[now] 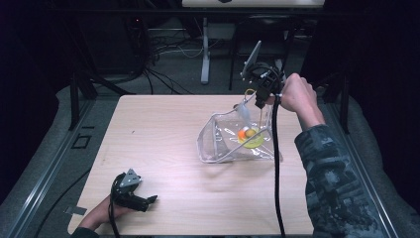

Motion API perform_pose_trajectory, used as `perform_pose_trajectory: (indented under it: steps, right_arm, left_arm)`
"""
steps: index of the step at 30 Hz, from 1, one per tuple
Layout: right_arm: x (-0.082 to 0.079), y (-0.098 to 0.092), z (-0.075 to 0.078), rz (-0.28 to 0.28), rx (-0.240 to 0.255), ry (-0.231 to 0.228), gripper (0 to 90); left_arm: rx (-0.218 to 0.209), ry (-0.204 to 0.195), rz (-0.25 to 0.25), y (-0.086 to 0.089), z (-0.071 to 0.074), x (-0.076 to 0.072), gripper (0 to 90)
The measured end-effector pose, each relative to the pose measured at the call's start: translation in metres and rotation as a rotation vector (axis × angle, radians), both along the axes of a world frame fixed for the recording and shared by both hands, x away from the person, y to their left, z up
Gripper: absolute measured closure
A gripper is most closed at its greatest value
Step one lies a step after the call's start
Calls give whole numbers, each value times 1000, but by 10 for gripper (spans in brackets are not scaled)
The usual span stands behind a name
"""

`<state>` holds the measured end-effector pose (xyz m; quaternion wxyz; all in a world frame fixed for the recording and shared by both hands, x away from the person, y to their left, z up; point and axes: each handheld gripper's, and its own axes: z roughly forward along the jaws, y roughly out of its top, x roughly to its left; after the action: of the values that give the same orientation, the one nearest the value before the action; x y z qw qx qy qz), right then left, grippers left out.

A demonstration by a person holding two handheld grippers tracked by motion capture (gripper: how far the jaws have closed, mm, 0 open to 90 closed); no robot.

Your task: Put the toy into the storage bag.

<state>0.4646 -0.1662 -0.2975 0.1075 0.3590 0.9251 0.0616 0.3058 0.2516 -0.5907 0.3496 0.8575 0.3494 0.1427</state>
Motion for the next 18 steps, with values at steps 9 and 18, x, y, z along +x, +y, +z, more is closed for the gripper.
perform_pose_trajectory:
  steps: [9,18]
  right_arm:
    - [-1,-5,-21,-3,0,26,872]
    - [-2,-9,-42,-6,2,51,871]
  left_arm:
    - [0,0,0,0,0,0,1]
    - [1,0,-1,0,0,0,1]
